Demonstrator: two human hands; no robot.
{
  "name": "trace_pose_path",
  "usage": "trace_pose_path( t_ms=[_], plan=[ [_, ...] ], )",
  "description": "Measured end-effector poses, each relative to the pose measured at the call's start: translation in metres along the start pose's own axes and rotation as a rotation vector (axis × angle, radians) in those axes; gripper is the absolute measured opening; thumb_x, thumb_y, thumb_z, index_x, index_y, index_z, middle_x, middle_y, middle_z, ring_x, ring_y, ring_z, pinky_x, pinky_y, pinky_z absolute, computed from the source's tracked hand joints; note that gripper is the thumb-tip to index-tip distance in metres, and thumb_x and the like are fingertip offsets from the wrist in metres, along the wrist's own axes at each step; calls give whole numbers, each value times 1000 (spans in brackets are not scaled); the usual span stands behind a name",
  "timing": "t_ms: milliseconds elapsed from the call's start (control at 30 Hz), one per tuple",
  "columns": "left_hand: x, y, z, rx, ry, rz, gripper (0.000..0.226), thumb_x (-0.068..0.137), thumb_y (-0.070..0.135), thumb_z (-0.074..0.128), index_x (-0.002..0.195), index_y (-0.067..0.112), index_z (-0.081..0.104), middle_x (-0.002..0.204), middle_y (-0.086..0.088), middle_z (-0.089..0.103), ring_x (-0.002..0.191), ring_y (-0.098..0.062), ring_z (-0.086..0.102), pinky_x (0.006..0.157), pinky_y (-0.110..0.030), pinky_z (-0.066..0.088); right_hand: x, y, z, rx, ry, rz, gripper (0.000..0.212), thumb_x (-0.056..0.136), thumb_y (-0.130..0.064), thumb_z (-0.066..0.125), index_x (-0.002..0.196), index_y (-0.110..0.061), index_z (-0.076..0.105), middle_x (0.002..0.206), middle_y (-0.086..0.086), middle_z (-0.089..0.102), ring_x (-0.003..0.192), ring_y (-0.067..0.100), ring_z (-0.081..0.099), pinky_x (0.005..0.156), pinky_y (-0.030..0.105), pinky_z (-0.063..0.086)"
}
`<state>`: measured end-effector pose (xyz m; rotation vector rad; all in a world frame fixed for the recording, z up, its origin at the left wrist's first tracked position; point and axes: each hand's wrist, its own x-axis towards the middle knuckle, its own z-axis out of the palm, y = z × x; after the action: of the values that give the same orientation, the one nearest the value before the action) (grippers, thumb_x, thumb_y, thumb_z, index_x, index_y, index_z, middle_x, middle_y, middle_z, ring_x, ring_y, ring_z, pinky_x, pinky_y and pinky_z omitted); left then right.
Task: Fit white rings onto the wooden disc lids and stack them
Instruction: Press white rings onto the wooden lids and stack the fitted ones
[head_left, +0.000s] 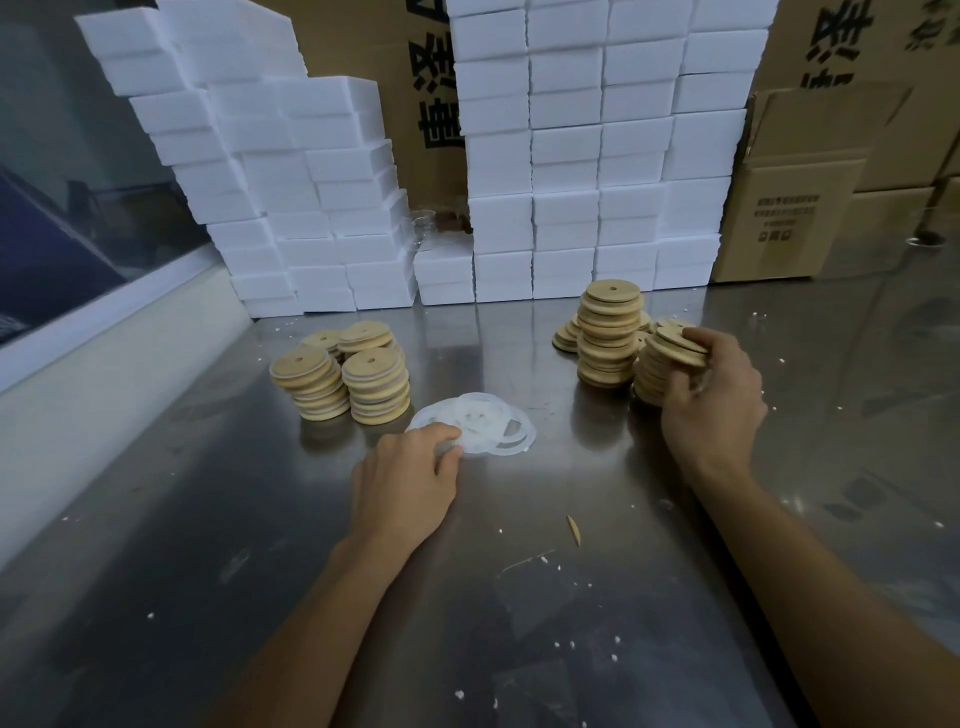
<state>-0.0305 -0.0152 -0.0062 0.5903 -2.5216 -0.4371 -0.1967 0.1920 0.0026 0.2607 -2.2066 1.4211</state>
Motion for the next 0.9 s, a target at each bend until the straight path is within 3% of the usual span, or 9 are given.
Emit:
trace_pose_path(
  t_ms=[100,200,267,400,467,633,733,800,900],
  plan=[
    [0,1,0,19,25,23,24,94,33,57,114,29,70,98,-6,73,93,-30,65,78,-43,53,-2,-1,-1,29,46,-58,38,90,-5,56,125,-20,61,126,7,60,122,30,48,104,47,34],
    [1,1,-1,32,25,33,23,97,33,52,108,26,71,97,-4,73,90,-29,64,75,-43,53,-8,-6,-2,50,116,-181,36,89,-5,61,122,-17,66,124,12,54,115,29,50,96,35,35],
    [2,0,-1,34,19,37,22,98,32,51,105,25,71,94,-3,72,87,-28,63,72,-42,52,-12,-13,-1,102,122,-261,32,89,-8,64,121,-14,68,112,13,52,102,26,53,87,25,38],
    [3,-1,-3,-21,18,28,19,96,28,55,100,25,73,92,-1,73,87,-26,64,73,-41,51,-28,-30,3,162,35,-383,30,89,-16,72,119,-17,72,66,-7,53,61,19,49,61,34,46],
    [3,-3,-3,-47,0,20,18,95,27,57,99,26,75,95,1,74,89,-25,64,76,-41,51,-39,-37,6,220,-61,-404,29,90,-20,72,119,-18,72,59,-10,47,54,13,41,56,31,42],
    [4,-6,-4,-74,5,21,19,95,25,57,102,27,75,99,3,74,93,-23,65,78,-41,52,-56,-42,15,383,-257,-300,30,85,-3,71,113,-14,71,78,-3,66,66,5,56,64,17,46],
    [3,-7,-3,-63,17,44,19,96,23,55,98,24,73,92,1,72,87,-25,64,74,-41,51,-55,-41,17,452,-380,-120,41,82,7,62,114,-18,66,102,-1,70,85,20,67,73,37,57],
    [3,-4,-3,-61,52,64,16,96,20,54,92,18,69,88,-1,66,83,-24,61,69,-41,50,-52,-41,17,540,-405,-11,44,78,1,59,114,-23,63,109,2,69,91,26,67,74,43,58],
    [6,1,-7,-64,257,125,10,92,11,57,85,9,66,90,-2,53,82,-20,52,63,-36,44,-50,-42,15,639,-451,102,42,76,-15,59,116,-26,61,112,-1,67,90,17,64,62,25,54]
  ],
)
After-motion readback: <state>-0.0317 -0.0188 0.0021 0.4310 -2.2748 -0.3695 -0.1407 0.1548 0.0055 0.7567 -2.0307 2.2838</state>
